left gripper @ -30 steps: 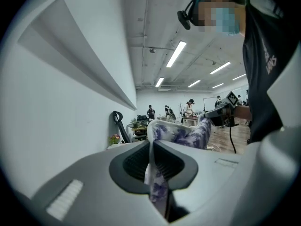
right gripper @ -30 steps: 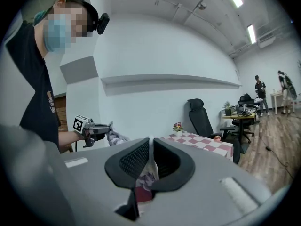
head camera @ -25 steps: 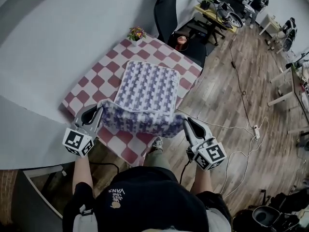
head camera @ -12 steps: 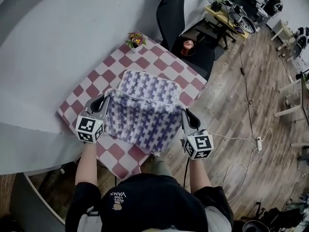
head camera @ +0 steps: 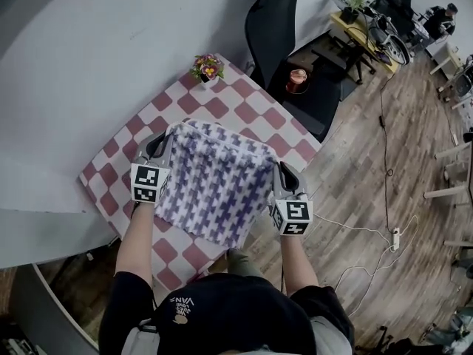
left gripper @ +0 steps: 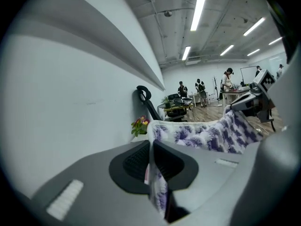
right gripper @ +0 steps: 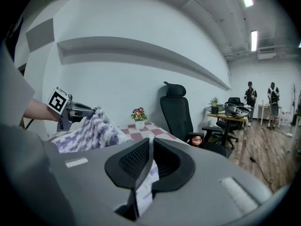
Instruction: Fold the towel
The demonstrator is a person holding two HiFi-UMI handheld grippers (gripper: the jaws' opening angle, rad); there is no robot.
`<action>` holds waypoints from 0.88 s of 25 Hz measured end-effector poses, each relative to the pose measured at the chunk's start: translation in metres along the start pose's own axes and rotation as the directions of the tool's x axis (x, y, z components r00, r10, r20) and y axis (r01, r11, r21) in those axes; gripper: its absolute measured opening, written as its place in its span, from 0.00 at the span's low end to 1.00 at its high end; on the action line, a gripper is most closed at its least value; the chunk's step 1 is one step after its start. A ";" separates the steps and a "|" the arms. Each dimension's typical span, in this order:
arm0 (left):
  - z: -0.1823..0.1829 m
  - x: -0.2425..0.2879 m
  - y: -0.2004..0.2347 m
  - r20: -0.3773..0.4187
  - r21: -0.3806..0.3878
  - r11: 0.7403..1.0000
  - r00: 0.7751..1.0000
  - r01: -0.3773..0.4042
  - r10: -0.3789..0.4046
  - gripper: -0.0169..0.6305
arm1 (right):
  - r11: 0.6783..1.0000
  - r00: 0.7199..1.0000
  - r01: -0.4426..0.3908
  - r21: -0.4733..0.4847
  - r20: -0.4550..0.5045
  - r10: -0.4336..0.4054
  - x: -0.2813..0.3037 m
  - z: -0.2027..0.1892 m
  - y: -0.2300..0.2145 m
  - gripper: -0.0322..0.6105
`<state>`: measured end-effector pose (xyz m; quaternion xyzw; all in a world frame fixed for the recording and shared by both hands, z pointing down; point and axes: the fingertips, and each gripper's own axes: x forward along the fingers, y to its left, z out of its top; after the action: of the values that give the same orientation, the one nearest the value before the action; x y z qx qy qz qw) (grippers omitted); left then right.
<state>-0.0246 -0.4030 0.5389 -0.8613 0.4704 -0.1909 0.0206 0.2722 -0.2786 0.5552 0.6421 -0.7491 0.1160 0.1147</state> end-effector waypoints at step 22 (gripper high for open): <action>-0.108 0.115 -0.011 -0.377 0.014 1.000 0.926 0.000 0.005 0.07 | 0.998 0.968 0.061 0.020 -0.246 -0.054 0.093 -0.092 -0.038 0.11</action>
<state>0.0021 -0.4748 0.6772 -0.8078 0.4652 -0.3562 -0.0642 0.2980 -0.3415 0.6732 0.6457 -0.7085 0.2013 0.2012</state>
